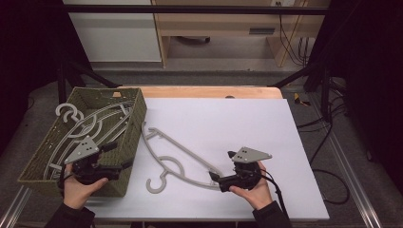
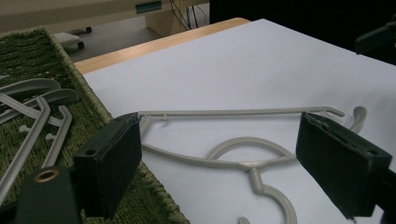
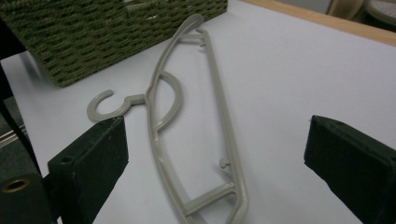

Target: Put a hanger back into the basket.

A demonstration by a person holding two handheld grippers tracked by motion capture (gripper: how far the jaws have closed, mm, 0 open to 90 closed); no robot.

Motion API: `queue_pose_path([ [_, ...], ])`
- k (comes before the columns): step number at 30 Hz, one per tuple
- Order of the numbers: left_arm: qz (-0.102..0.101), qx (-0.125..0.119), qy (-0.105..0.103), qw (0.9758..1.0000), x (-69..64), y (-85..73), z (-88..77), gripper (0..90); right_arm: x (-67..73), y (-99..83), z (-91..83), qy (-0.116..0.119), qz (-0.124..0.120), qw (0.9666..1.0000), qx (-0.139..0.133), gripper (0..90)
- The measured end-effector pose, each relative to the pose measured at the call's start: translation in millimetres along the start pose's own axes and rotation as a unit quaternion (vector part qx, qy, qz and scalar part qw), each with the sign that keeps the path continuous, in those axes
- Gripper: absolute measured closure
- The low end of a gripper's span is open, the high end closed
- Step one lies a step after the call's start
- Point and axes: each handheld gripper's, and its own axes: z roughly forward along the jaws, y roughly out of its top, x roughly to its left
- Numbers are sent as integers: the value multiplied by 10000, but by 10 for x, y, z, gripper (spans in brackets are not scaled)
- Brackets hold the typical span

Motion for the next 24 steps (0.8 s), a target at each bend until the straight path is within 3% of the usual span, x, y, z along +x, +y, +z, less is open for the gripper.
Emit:
queue_pose_path([
  [10,48,10,34,10000,23,-1,-16,123,209,-66,461,273,-182,9969,710,127],
  [17,51,-21,45,10000,23,13,-37,117,305,-169,725,388,-411,9920,1130,275],
  [24,26,-21,37,10000,36,11,-44,119,335,-224,841,509,-542,9860,1492,469],
])
